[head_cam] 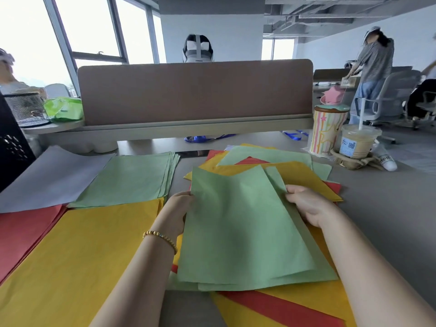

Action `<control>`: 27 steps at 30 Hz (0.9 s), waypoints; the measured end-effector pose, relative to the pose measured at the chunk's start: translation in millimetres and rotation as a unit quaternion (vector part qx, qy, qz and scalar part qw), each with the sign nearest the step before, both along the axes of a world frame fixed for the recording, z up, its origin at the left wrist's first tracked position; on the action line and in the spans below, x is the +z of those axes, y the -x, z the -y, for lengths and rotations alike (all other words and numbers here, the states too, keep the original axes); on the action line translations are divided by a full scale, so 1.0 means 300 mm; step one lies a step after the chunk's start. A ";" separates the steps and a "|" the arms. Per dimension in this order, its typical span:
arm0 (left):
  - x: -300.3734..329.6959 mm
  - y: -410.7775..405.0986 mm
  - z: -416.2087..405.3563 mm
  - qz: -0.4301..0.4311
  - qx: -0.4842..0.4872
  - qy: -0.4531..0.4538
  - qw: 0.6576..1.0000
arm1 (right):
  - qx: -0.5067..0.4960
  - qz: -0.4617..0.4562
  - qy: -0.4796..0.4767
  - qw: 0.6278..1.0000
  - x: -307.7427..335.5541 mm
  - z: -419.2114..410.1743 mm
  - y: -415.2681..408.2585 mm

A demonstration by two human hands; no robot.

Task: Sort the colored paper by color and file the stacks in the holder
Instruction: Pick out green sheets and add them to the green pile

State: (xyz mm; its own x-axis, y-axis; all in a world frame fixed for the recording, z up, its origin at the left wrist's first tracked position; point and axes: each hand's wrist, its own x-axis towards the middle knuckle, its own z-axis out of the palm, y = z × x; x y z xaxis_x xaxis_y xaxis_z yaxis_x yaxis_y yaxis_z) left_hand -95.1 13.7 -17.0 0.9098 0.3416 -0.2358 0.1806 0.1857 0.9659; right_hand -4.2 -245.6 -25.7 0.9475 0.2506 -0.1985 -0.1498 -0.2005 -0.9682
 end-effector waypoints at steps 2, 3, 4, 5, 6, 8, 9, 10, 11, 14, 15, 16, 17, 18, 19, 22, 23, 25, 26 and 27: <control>-0.001 0.002 0.008 0.002 -0.019 0.010 1.000 | 0.022 0.002 0.003 1.000 0.012 -0.002 0.014; 0.000 0.005 0.015 0.006 -0.036 0.014 0.999 | 0.035 0.010 0.014 0.999 0.020 -0.009 0.026; 0.002 0.007 0.023 0.010 -0.057 0.018 0.998 | 0.044 0.022 0.029 0.998 0.031 -0.020 0.036; 0.005 0.010 0.031 0.011 -0.077 0.022 0.997 | 0.042 0.038 0.049 0.997 0.038 -0.029 0.044; 0.006 0.010 0.038 0.010 -0.090 0.027 0.996 | 0.027 0.048 0.066 0.996 0.036 -0.033 0.040; 0.002 0.005 0.046 0.007 -0.067 0.028 0.997 | -0.033 0.021 0.054 0.998 0.043 -0.039 0.036; -0.005 -0.004 0.044 0.009 -0.033 0.020 0.999 | -0.028 -0.025 0.004 0.999 0.044 -0.035 0.032; -0.009 -0.009 0.045 0.016 -0.001 0.013 1.000 | -0.005 -0.069 -0.050 0.996 0.044 -0.031 0.030; -0.010 -0.013 0.045 0.025 0.024 0.004 0.999 | 0.018 -0.100 -0.084 0.991 0.045 -0.034 0.036; -0.024 -0.028 0.039 0.026 0.064 0.013 0.998 | 0.032 -0.067 -0.060 0.995 0.034 -0.054 0.052; -0.022 -0.028 0.035 0.012 0.067 0.020 0.997 | 0.026 -0.042 -0.042 0.998 0.033 -0.063 0.061; -0.019 -0.026 0.032 -0.005 0.056 0.023 0.998 | 0.023 -0.022 -0.034 0.999 0.034 -0.069 0.065; -0.018 -0.025 0.028 -0.023 0.035 0.025 0.999 | 0.030 -0.012 -0.031 0.999 0.042 -0.074 0.075; -0.015 -0.022 0.028 -0.036 0.004 0.024 0.999 | 0.042 -0.007 -0.035 0.998 0.045 -0.075 0.078; -0.009 -0.018 0.031 -0.044 -0.024 0.014 0.999 | 0.056 -0.011 -0.039 0.998 0.053 -0.073 0.088; 0.000 -0.010 0.032 -0.032 -0.035 -0.034 0.998 | 0.100 -0.012 -0.035 0.994 0.061 -0.061 0.096; 0.001 -0.017 0.020 -0.013 -0.018 -0.031 0.999 | 0.118 -0.007 -0.022 0.993 0.058 -0.060 0.098; 0.012 -0.023 -0.007 0.026 0.044 0.002 0.999 | 0.117 -0.013 -0.012 0.993 0.047 -0.060 0.088; 0.018 -0.024 -0.015 0.039 0.072 0.022 0.996 | 0.118 -0.024 -0.008 0.993 0.044 -0.064 0.084; 0.023 -0.023 -0.019 0.048 0.090 0.050 0.994 | 0.123 -0.034 -0.001 0.992 0.045 -0.074 0.085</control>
State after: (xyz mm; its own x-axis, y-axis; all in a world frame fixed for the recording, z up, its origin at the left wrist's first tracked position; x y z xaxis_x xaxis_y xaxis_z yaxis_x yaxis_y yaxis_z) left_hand -88.3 19.3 -10.2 0.8557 0.4803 -0.1926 0.0445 0.3025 0.9521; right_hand -29.6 -223.3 -12.1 0.8427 0.4725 -0.2581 -0.1611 -0.2362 -0.9583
